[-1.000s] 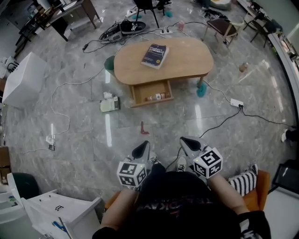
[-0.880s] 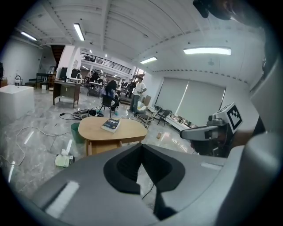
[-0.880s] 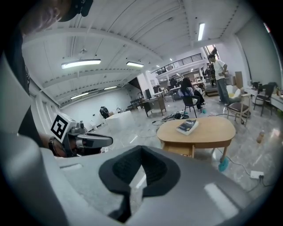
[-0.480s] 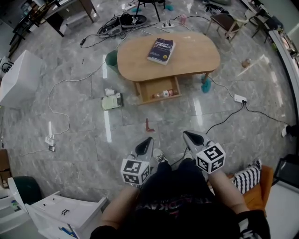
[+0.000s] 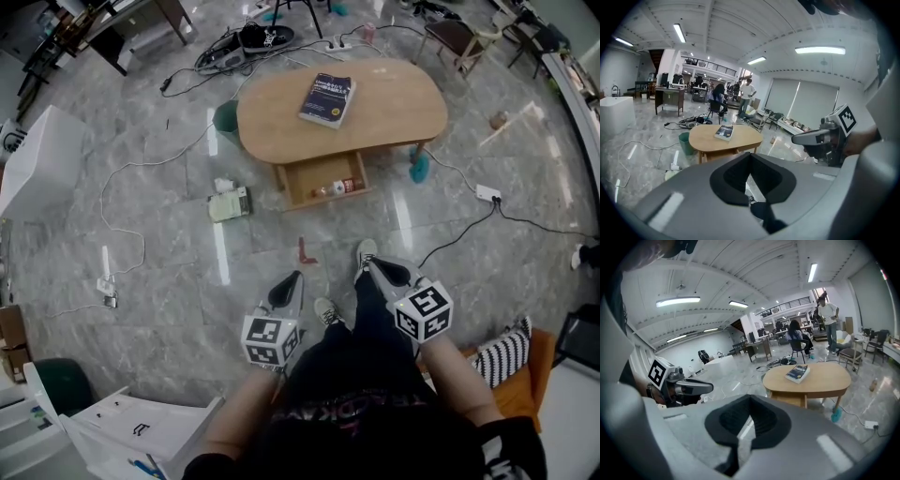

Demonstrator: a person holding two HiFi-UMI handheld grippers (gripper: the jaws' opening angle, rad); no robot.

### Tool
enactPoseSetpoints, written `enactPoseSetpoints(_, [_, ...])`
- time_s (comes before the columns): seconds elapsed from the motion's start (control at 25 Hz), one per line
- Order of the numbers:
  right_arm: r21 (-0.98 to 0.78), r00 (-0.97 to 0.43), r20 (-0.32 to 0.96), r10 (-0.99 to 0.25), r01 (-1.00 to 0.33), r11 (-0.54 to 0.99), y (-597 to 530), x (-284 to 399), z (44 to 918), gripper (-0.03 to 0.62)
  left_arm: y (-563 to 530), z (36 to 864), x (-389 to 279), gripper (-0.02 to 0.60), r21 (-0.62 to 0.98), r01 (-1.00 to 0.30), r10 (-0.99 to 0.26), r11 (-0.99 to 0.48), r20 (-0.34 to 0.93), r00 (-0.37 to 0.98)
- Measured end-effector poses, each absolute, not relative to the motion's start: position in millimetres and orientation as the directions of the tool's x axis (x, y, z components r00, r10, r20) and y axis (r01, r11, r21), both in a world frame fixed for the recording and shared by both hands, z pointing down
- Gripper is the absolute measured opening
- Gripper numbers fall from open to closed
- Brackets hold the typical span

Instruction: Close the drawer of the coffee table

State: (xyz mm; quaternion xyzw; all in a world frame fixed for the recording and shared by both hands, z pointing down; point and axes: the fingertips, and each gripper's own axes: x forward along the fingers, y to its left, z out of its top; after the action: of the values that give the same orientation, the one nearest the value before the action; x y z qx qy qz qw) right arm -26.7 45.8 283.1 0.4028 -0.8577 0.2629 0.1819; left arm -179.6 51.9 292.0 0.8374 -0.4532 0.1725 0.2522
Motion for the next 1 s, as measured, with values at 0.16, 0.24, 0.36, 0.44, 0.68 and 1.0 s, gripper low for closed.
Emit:
enactPoseSetpoints(0.16, [-0.287,-0.617,0.544,-0.569,-0.773,0.565,27.5,-20.8,292.4,0.000,32.7,301.7,-182.3,-0.002,0.243,-0.870,-0.696,-0.429,0.525,0.490])
enactPoseSetpoints(0.24, [-0.284,-0.622,0.553,-0.554,-0.766,0.577,13.5,-15.1,297.3,0.000,19.3,306.5,-181.1,-0.002,0.239,-0.882,-0.708,-0.406,0.529,0.469])
enactPoseSetpoints(0.36, [-0.279,-0.622,0.567,-0.539,-0.761,0.585,-10.4,-3.6,310.4,0.000,1.9,319.6,-176.0,-0.002,0.239,-0.893,-0.708,-0.380,0.547,0.448])
enactPoseSetpoints(0.44, [-0.285,-0.622,0.579,-0.527,-0.760,0.584,-26.0,0.8,324.2,0.000,-9.8,331.9,-174.7,-0.002,0.239,-0.899,-0.704,-0.368,0.560,0.437])
enactPoseSetpoints(0.68, [-0.274,-0.622,0.631,-0.464,-0.738,0.617,-73.0,9.8,379.4,0.000,-56.3,386.0,-169.1,-0.002,0.239,-0.915,-0.704,-0.325,0.585,0.403])
enactPoseSetpoints(1.0, [-0.208,-0.595,0.645,-0.479,-0.740,0.639,-127.9,18.3,477.4,0.000,-114.8,480.8,-165.7,-0.002,0.250,-0.920,-0.701,-0.301,0.596,0.391])
